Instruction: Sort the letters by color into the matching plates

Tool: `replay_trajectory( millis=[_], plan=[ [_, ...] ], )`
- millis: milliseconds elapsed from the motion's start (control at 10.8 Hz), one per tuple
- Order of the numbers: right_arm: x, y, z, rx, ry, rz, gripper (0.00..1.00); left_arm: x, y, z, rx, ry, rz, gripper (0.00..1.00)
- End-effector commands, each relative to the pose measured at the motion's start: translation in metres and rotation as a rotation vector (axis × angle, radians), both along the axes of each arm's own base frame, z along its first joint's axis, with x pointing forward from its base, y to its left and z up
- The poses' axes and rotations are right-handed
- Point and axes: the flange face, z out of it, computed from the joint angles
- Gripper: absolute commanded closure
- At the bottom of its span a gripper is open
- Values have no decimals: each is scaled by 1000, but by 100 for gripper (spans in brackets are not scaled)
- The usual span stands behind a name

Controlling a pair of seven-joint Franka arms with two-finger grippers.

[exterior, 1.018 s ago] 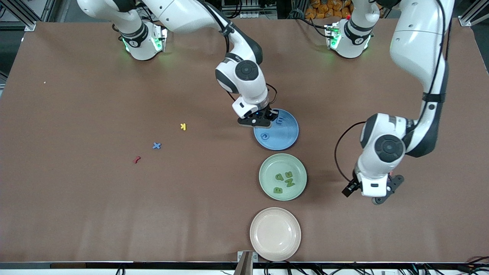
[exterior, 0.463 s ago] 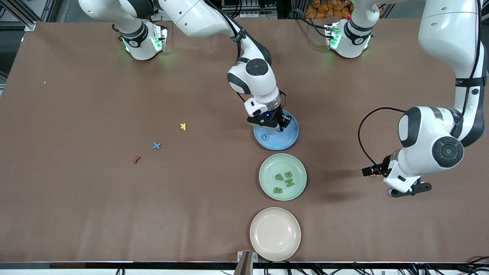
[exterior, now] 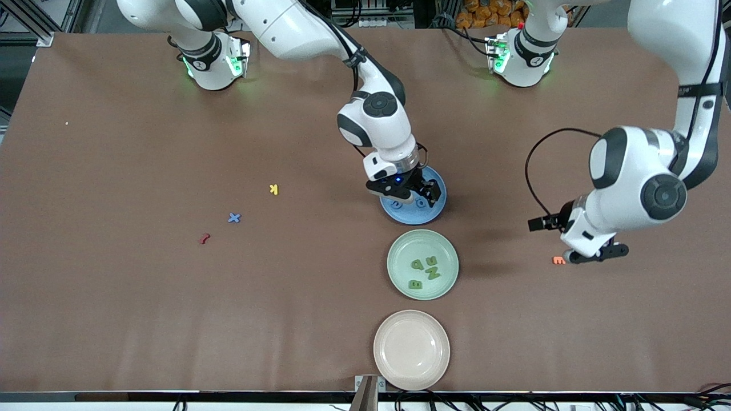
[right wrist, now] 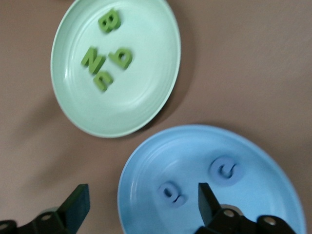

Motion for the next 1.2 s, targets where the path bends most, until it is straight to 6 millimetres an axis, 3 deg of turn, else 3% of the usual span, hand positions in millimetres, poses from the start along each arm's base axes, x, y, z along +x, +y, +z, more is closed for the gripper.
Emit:
replay_trajectory(
  millis=[0,185,370,555,648,833,1018,1110],
  plan=[
    [1,-91,31,-153,112,163,0,-69,32,36,-17,-44,-32,0],
    [0,-182,34,-229,159,308,0,-89,49,45,-12,-51,-40,0],
    [-1,-252,31,-288,201,427,0,-107,48,64,-6,-77,-45,0],
    [1,-322,20,-323,223,520,0,-101,30,97,-4,-141,-61,0],
    [2,-358,16,-330,229,560,0,-88,28,127,-4,-201,-79,0],
    [17,-401,8,-328,234,534,0,-73,22,179,-4,-283,-90,0],
    [31,-428,-1,-356,207,528,0,-71,15,201,40,-277,-155,0],
    [40,-450,-9,-374,197,516,0,-70,16,203,52,-268,-189,0]
  ],
)
